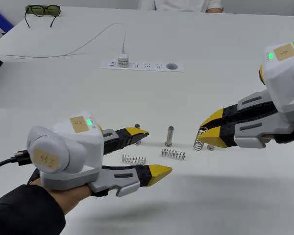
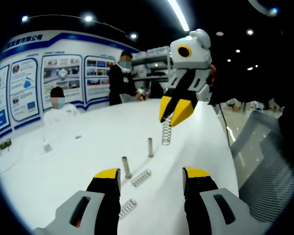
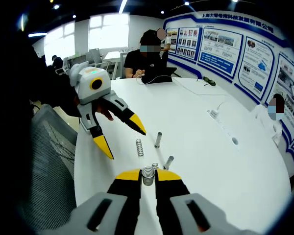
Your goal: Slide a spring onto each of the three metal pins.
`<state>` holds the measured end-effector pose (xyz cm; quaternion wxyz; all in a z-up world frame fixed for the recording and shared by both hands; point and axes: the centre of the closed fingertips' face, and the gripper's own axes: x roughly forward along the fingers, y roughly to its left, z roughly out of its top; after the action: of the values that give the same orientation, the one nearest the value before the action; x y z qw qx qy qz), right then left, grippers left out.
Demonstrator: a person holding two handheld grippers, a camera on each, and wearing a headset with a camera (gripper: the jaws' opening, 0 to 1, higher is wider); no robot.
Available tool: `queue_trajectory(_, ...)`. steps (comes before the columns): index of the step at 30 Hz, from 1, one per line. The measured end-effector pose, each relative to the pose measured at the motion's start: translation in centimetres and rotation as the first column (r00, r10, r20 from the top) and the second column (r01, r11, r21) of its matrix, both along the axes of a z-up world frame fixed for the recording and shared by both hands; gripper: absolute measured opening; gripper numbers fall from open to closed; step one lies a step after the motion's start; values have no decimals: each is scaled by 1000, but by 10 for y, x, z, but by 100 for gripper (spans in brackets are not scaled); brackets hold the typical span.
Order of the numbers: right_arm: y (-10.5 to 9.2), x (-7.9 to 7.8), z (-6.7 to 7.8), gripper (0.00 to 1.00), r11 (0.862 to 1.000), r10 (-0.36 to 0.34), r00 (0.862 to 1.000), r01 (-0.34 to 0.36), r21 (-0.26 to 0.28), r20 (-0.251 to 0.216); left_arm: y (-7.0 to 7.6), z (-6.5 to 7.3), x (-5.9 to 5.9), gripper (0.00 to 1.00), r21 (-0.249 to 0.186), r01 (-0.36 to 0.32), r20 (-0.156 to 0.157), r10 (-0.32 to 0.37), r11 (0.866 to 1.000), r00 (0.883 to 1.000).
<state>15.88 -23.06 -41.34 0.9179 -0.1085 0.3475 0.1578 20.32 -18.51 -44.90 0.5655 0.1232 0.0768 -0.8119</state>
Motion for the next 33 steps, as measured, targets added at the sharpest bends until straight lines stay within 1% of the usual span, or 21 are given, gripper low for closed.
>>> queue_trajectory(4,-8,-2,0,12,1000,-17,1000,17,-10,-3,5,0,8,54,-1,-28,-2,28,1000,1000)
queue_trajectory(10,-27,-4,6,12,998,-64,998,64,-24,13,12,-2,21,56,6,-71,-6,71,997,997)
queue_trajectory(15,-41,-4,9,12,994,-102,994,103,-30,27,16,-2,28,57,10,-97,-15,97,995,995)
queue_trajectory(22,-58,-4,4,12,989,-143,989,144,-45,24,16,-3,31,59,12,-110,-17,111,994,994)
queue_trajectory(26,-65,-4,2,12,985,-167,986,168,-44,28,17,-3,32,60,13,-116,-23,116,993,993)
queue_trajectory(29,-72,-3,-2,12,981,-189,982,190,-43,29,17,-3,32,60,15,-119,-24,119,993,993)
queue_trajectory(33,-80,-3,-13,12,976,-217,976,218,-31,18,18,-4,32,60,20,-122,-26,122,992,992)
